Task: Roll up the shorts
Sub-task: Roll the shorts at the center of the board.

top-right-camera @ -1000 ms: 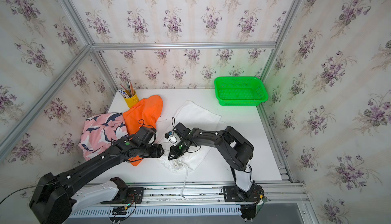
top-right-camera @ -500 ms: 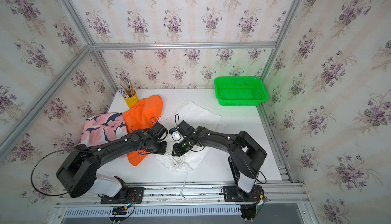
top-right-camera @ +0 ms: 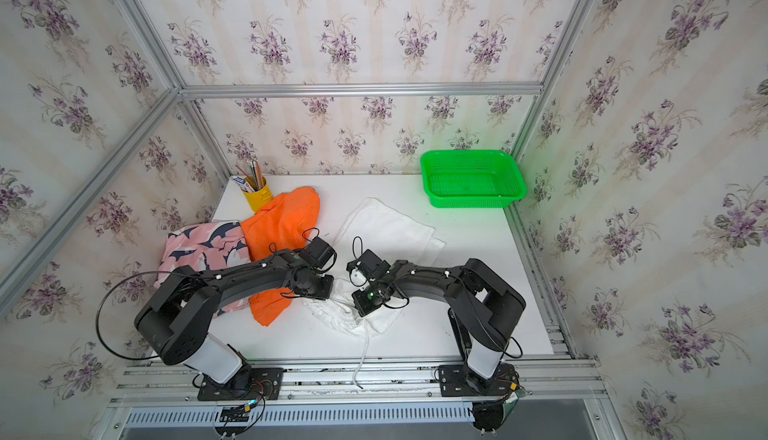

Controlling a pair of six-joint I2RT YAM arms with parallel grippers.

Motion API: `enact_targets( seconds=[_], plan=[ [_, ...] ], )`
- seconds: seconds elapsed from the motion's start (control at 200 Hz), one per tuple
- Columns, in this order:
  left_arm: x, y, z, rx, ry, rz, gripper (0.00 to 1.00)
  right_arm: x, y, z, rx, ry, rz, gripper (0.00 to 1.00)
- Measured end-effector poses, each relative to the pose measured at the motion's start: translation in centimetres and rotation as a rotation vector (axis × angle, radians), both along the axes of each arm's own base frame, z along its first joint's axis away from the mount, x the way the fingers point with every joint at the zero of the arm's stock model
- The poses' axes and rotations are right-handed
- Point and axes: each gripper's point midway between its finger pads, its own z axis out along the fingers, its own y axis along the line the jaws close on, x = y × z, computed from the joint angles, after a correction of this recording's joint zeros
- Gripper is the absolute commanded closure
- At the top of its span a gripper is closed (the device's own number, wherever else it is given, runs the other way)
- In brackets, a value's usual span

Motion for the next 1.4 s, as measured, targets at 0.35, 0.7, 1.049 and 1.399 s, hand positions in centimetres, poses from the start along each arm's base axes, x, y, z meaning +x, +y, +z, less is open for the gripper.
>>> enact_targets(
  seconds=[0.35, 0.7, 1.049, 1.399],
  plan=[
    [0.3, -0.4, -0.3, 0.008, 0.024, -0.018, 0.73, 0.1, 0.4, 5.8, 0.098, -0.147, 0.03, 0.6],
    [0.6, -0.6, -0.1, 0.005, 0.02, -0.019, 0.7, -2.0, 2.0, 2.8, 0.091, -0.077, 0.128, 0.85],
    [1.3, 0.2, 4.4, -0.034, -0.137, 0.004, 0.33, -1.3, 2.2, -0.3, 0.053, -0.022, 0.036, 1.0],
    [-2.4, 2.4, 5.6, -0.098, -0.139, 0.108, 0.24, -0.6, 2.2, -0.8, 0.058, 0.035, -0.036, 1.0]
  ],
)
